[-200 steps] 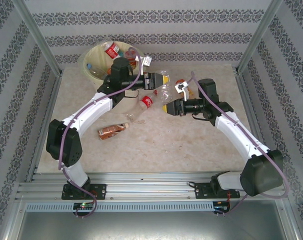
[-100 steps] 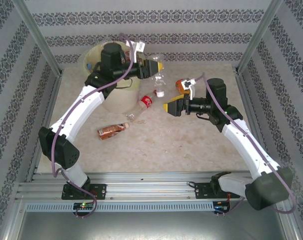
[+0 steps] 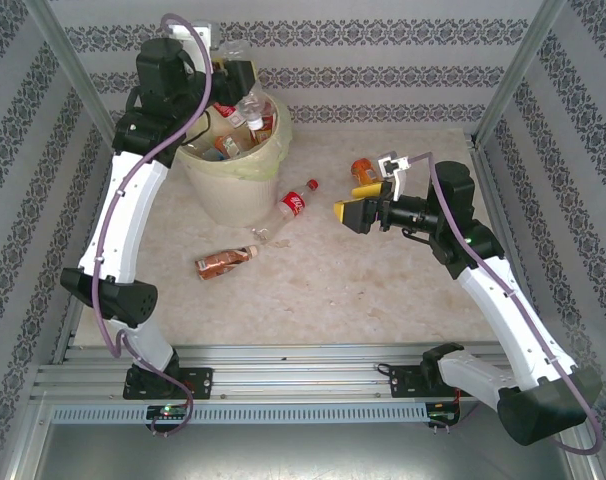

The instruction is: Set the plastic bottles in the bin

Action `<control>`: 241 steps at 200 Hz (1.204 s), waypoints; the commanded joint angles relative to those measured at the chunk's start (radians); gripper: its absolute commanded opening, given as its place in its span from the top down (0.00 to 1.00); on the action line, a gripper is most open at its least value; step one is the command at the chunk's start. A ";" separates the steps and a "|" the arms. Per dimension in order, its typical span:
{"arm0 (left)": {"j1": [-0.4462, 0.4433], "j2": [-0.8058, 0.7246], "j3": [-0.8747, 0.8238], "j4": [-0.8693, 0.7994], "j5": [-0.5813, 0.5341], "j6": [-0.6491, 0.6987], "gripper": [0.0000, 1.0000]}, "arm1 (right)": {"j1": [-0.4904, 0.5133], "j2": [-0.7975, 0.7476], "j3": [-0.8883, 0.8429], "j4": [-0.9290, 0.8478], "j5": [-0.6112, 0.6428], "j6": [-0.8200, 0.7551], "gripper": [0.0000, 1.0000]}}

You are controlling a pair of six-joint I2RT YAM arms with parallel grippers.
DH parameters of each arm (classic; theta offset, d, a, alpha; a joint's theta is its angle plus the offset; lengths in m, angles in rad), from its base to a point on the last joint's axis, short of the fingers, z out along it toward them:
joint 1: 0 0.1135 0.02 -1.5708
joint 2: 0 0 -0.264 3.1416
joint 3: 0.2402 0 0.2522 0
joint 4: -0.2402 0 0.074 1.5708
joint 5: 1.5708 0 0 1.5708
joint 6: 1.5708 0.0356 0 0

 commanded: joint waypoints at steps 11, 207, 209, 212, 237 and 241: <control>0.070 0.079 0.036 -0.027 -0.097 0.022 0.45 | 0.012 -0.016 0.009 0.012 0.022 0.004 0.02; 0.227 0.045 -0.381 0.294 -0.159 -0.192 0.25 | 0.022 -0.026 -0.006 -0.010 0.058 -0.006 0.02; 0.228 0.044 -0.380 0.293 -0.158 -0.191 0.25 | 0.022 -0.026 -0.006 -0.009 0.058 -0.007 0.02; 0.227 0.043 -0.379 0.289 -0.157 -0.193 0.24 | 0.022 -0.024 -0.007 -0.009 0.058 -0.006 0.02; 0.227 0.030 -0.371 0.276 -0.138 -0.206 0.21 | 0.023 -0.021 -0.008 -0.005 0.058 -0.004 0.02; 0.227 0.027 -0.368 0.271 -0.138 -0.208 0.21 | 0.023 -0.019 -0.008 -0.005 0.058 -0.006 0.02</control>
